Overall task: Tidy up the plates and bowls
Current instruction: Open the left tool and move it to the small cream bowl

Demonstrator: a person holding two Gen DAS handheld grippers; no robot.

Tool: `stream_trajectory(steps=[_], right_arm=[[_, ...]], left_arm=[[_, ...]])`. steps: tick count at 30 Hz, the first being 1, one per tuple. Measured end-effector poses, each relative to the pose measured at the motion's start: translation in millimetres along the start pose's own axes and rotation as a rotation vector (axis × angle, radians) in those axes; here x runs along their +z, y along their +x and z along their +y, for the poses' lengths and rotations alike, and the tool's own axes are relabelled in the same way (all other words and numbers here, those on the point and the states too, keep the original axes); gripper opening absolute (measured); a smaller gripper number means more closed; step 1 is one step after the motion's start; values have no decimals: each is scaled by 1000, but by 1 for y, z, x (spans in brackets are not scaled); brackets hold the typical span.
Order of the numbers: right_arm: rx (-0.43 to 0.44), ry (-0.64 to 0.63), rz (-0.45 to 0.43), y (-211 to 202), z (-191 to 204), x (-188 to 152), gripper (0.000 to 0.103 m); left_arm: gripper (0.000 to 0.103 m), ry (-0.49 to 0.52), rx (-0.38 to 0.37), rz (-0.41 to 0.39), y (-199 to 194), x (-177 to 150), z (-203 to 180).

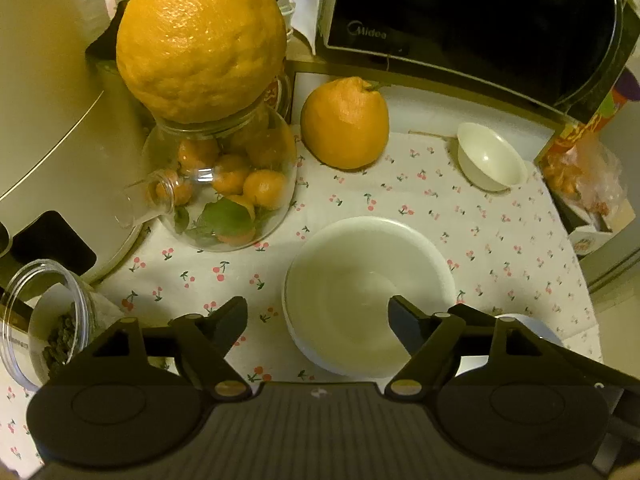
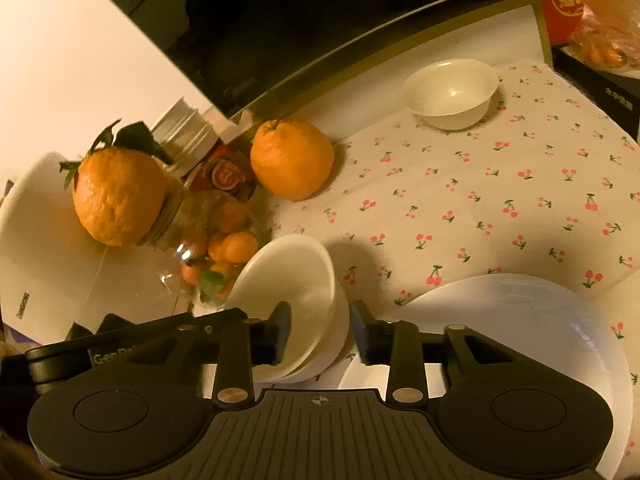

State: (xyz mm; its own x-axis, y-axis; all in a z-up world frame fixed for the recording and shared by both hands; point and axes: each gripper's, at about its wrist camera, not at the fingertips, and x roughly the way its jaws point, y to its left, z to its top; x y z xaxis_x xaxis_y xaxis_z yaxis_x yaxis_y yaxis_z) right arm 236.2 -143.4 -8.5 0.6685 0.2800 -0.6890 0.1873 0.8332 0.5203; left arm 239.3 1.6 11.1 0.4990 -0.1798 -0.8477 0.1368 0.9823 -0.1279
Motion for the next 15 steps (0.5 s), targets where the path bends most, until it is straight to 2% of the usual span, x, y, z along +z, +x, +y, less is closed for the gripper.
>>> stream_trajectory(steps=[5,8,15], right_arm=[[1,18,-35,-17,-11,6,65],[6,32,-67,-29,-17,10,70],[33,72,-117,-54,-29,16,79]], left_arm=[[88,-60,-46,-20,-9,-2,1],[94,-60,-82,-20,-14,-6,-2],[100,-17,-64,-67,-31,-23,-12]])
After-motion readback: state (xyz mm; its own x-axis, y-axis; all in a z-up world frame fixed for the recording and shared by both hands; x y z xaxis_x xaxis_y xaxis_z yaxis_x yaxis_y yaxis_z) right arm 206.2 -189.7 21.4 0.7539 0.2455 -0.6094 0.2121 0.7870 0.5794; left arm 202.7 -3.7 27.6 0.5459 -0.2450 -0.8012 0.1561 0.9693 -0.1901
